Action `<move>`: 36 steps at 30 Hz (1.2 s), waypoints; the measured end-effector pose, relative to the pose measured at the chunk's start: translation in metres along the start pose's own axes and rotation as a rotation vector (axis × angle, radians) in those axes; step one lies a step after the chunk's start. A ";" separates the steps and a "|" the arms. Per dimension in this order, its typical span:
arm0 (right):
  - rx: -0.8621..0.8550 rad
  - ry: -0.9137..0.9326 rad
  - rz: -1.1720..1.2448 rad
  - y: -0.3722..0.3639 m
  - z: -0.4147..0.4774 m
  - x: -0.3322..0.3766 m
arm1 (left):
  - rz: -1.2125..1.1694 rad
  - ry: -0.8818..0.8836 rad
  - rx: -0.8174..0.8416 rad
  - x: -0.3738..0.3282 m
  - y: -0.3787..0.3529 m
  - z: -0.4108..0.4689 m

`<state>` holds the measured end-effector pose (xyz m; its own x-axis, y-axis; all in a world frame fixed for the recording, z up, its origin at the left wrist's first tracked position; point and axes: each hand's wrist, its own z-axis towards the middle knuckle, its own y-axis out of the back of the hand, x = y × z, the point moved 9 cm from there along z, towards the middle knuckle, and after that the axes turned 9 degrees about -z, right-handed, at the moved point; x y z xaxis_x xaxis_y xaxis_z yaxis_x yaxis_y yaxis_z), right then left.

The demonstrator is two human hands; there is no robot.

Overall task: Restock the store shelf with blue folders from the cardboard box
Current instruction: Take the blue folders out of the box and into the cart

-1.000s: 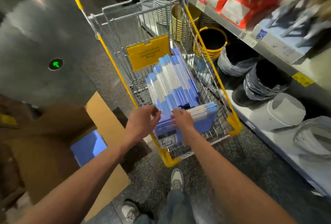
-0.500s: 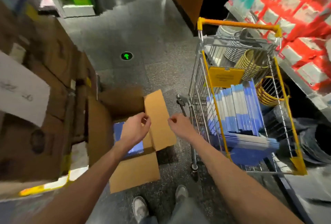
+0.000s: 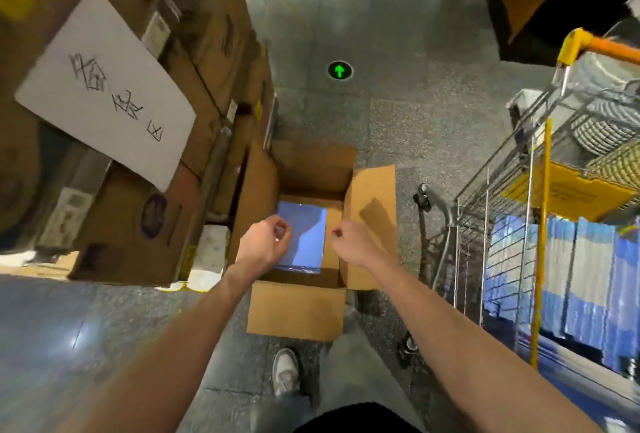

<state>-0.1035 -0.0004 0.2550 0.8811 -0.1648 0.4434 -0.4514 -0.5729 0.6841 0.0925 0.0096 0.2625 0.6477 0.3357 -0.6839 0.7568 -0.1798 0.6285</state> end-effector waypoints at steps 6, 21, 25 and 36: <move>0.150 -0.025 0.052 -0.036 0.087 -0.026 | -0.030 0.172 0.007 0.034 -0.023 0.060; 0.150 -0.393 0.232 -0.208 0.320 -0.179 | 0.132 0.249 0.387 0.249 -0.227 0.238; 0.111 -0.449 0.057 -0.283 0.383 -0.240 | 0.080 0.330 0.411 0.322 -0.287 0.284; 0.092 -0.337 0.186 -0.415 0.463 -0.282 | 0.195 0.483 0.377 0.489 -0.412 0.352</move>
<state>-0.0997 -0.0883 -0.4220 0.7894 -0.5178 0.3296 -0.6065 -0.5754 0.5487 0.1286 -0.0775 -0.4607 0.7306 0.6266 -0.2711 0.6649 -0.5628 0.4910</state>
